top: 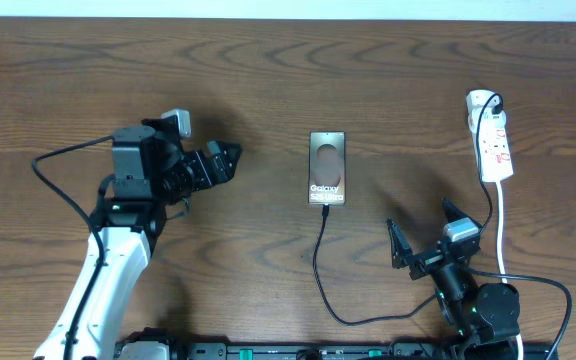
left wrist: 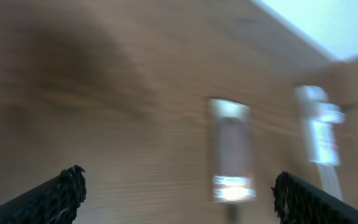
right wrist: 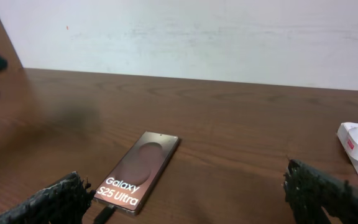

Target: Plug charger to phone and switch on socket

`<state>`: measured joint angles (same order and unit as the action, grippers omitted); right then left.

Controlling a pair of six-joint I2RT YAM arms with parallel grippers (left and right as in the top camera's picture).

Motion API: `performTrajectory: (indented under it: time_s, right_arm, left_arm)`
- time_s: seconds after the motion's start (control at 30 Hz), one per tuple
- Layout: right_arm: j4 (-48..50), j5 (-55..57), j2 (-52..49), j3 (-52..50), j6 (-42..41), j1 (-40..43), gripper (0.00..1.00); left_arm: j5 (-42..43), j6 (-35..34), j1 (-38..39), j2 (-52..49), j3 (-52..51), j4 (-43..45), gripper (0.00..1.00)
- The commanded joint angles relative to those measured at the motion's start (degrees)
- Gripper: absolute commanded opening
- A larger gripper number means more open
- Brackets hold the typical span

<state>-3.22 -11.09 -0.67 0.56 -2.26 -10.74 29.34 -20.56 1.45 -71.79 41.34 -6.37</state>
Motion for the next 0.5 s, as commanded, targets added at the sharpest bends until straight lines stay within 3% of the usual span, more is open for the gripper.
performTrajectory:
  time_s: [0.0,0.2,0.47]
  right_arm:
    - [-0.04,0.04,0.35,-0.26,0.63,-0.57,0.99]
    - [-0.04,0.04,0.35,-0.26,0.66,-0.55,0.99]
    - [-0.04,0.04,0.35,-0.26,0.63,-0.55,0.99]
  left_arm:
    - [-16.15,4.07,0.28,2.78,-1.81,-1.42,0.98]
    - [-21.84,4.02,0.24,7.45,-13.97,4.55,0.98]
    - [-23.26,3.67,0.24,15.78,-37.53,29.99,0.98]
